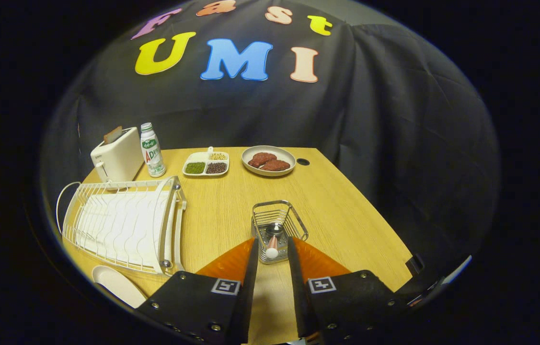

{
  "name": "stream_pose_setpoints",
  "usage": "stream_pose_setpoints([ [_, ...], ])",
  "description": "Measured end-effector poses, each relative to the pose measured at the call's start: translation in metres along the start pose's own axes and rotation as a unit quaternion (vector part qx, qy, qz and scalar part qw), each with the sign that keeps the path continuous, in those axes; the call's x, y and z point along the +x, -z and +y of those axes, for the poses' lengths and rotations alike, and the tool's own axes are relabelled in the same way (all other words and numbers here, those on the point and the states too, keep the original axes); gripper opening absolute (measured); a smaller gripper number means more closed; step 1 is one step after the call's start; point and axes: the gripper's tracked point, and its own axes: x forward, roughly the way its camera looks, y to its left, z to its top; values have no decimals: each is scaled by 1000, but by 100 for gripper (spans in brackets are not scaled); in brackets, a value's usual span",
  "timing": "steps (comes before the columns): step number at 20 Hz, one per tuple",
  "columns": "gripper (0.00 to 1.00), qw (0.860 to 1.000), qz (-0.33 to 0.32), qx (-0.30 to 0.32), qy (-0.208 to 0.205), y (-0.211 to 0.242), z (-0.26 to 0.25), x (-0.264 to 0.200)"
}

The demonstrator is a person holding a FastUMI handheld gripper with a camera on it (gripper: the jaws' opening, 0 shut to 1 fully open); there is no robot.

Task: Take the plate from the dish rack, then take the spoon from the basket and place it into the plate.

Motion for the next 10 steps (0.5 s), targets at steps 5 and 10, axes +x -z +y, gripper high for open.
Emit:
stream_pose_setpoints([
  [5, 37, 999, -14, -34, -19, -6, -3, -3],
  [10, 9, 997, -11, -69, -18, -5, -1, 3],
])
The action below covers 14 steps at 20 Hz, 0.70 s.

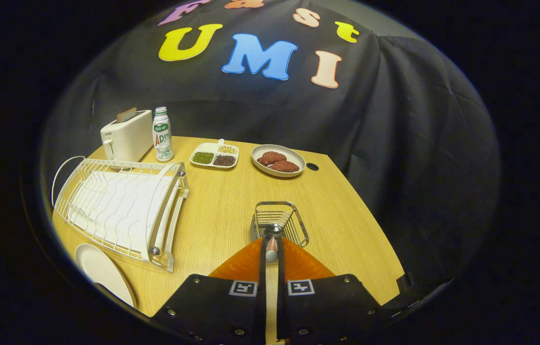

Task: Take the plate from the dish rack, then take the spoon from the basket and place it into the plate.

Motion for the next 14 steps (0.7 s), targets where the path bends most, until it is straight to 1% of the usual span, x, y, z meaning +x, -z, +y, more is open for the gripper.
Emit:
stream_pose_setpoints([
  [1, 3, 1000, 1, -7, 4, -2, 0, -9],
  [2, 3, 1000, 1, -9, 8, -2, -3, 1],
  [8, 3, 999, -22, -23, 35, -22, -13, -18],
  [14, 3, 998, -46, -27, 42, -42, -10, -33],
])
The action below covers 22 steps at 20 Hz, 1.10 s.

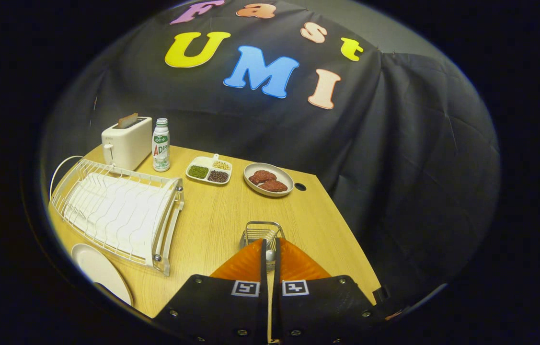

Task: Take the plate from the dish rack, then take the spoon from the basket and place it into the plate.

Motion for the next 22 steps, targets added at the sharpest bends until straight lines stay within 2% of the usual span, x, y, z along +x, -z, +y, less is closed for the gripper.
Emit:
stream_pose_setpoints([
  [8, 0, 999, -32, -7, 12, -31, -5, -7],
  [12, 0, 998, -60, -26, 11, -59, 0, -27],
  [16, 0, 995, -97, -32, -18, -87, 30, -63],
  [22, 0, 981, -151, -55, -106, -109, 110, -135],
])
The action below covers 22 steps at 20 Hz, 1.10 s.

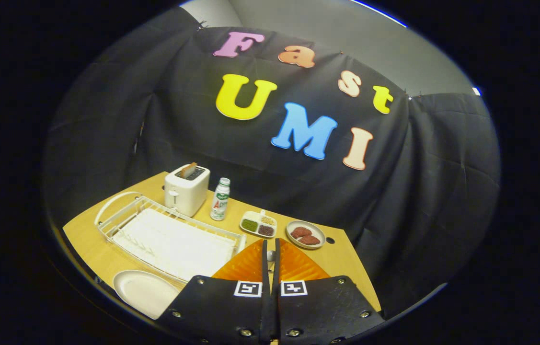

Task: Take the plate from the dish rack, then take the spoon from the basket and place it into the plate.

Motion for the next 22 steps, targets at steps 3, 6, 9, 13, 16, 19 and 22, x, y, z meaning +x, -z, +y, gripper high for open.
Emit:
stream_pose_setpoints([
  [3, 0, 998, -17, -12, -53, -8, 53, -23],
  [6, 0, 995, -21, -23, -100, -3, 99, -45],
  [9, 0, 990, -18, -28, -135, 11, 136, -59],
  [13, 0, 987, 1, -34, -159, 35, 173, -57],
  [16, 0, 985, 18, -25, -167, 51, 192, -50],
  [19, 0, 986, 25, -13, -167, 60, 203, -43],
  [22, 0, 984, 32, -13, -172, 73, 212, -40],
])
